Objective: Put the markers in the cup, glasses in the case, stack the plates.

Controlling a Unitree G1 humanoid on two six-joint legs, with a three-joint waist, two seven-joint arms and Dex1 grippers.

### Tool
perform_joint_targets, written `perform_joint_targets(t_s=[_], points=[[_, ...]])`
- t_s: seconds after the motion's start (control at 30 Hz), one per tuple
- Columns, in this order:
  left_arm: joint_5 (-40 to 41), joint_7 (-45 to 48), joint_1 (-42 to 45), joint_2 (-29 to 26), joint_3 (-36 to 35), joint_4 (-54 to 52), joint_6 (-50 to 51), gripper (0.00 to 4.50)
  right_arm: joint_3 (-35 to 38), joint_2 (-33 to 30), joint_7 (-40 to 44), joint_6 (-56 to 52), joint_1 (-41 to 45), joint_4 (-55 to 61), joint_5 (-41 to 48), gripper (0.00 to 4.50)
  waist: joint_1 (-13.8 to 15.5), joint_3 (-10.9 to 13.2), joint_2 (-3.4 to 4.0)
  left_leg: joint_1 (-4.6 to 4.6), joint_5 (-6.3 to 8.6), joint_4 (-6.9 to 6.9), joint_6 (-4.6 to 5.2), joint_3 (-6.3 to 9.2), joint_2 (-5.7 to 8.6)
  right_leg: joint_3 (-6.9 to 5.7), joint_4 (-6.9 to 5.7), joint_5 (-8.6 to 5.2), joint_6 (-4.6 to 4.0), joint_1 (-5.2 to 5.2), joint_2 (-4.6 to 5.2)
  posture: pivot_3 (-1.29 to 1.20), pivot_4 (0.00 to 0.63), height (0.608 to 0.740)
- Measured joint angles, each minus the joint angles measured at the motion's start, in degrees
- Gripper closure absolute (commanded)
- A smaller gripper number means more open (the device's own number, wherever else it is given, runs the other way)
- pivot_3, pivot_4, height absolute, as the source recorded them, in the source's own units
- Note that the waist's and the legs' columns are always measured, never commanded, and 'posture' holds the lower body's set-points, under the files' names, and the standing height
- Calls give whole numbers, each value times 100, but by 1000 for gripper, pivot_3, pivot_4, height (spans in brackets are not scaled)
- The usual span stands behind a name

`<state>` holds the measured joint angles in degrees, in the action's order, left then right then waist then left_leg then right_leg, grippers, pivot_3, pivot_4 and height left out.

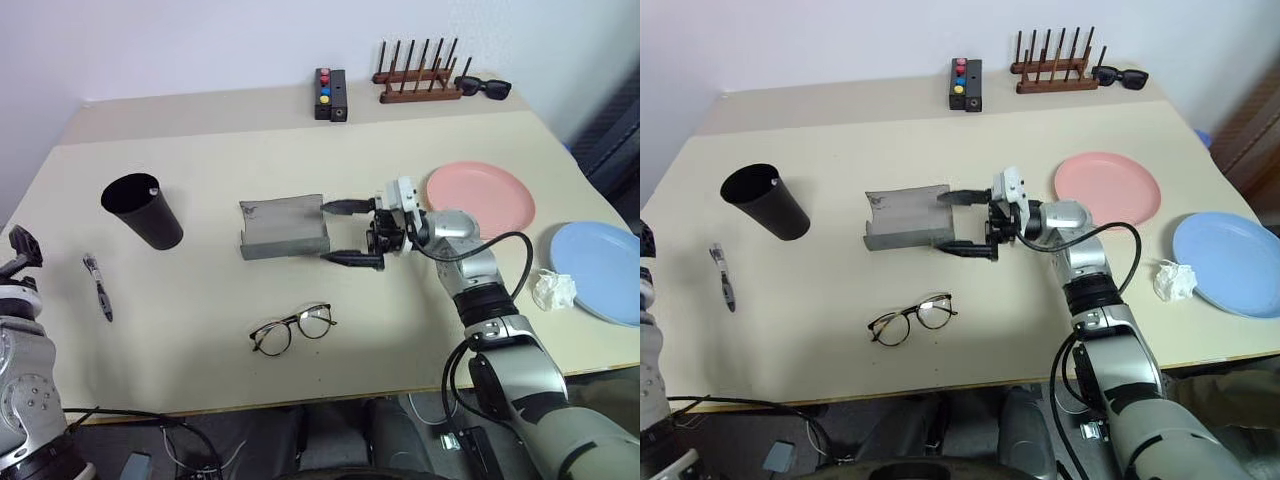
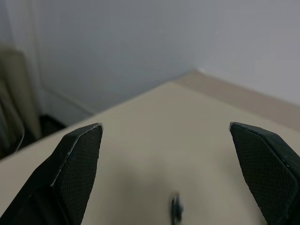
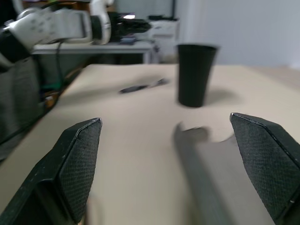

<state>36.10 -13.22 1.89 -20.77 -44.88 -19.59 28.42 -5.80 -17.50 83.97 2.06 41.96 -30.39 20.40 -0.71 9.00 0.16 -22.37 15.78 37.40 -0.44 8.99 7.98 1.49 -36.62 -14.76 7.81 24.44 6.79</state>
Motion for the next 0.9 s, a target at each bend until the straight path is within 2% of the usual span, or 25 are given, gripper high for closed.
perform_joint_targets(t_s=[0.27, 0.6, 0.9], points=[[-43, -523, 88, 208, 166, 6, 621, 82, -165, -156, 169, 13, -104, 248, -163, 0, -3, -2, -3, 0, 0, 0, 0, 0, 0, 0, -1, 0, 0, 1, 0, 0, 150, 740], [-331, -888, 763, 343, 617, 800, 1018, 82, -197, -142, 69, 18, -102, 302, -167, 0, 0, -7, -11, 0, 0, 1, -1, 0, 1, -1, -1, 0, 0, 0, 0, 0, 150, 740], [-644, -1245, 841, 483, 715, 1166, 1522, 82, -194, -151, -43, 70, -102, 306, -168, 0, -11, -7, -12, 0, 0, 0, -1, -2, 1, 0, -2, 0, 0, 2, 1, 0, 150, 740]])
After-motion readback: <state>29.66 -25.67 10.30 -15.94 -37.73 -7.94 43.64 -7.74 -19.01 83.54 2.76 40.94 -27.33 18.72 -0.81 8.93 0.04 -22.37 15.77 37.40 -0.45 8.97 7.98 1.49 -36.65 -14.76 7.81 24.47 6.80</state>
